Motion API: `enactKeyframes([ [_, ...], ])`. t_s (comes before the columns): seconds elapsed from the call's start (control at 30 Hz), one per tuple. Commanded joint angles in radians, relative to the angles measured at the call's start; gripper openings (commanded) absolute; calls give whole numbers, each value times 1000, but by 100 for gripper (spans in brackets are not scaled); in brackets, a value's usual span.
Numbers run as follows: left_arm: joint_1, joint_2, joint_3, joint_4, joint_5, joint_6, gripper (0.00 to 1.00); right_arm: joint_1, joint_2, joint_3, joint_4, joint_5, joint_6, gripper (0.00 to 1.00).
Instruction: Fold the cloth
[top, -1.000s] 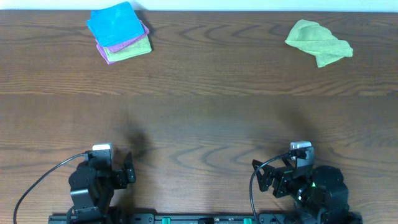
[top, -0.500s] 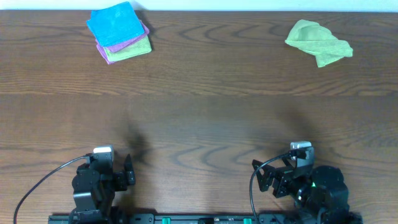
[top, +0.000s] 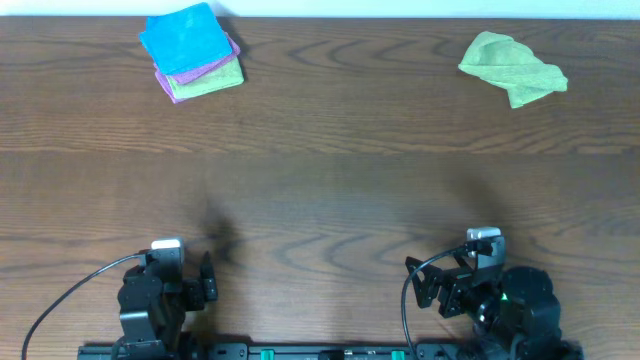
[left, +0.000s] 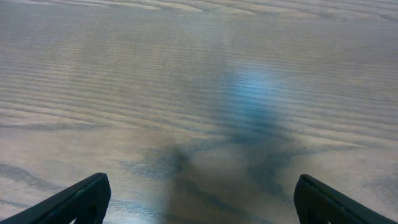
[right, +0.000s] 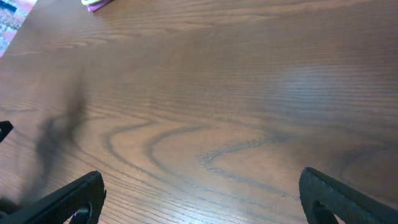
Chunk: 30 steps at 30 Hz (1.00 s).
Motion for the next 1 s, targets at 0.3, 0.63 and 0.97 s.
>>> enactKeyframes([
  [0.3,-14,-11,-3,-3,-11,6,96,-8,-6,-1,0,-1,13,99],
  [0.63,-14,-11,-3,-3,-11,6,95,-8,-6,-1,0,-1,13,99],
  [0.97,-14,-11,-3,-3,-11,6,95,-73,-21,-41,50,130,-289,99],
])
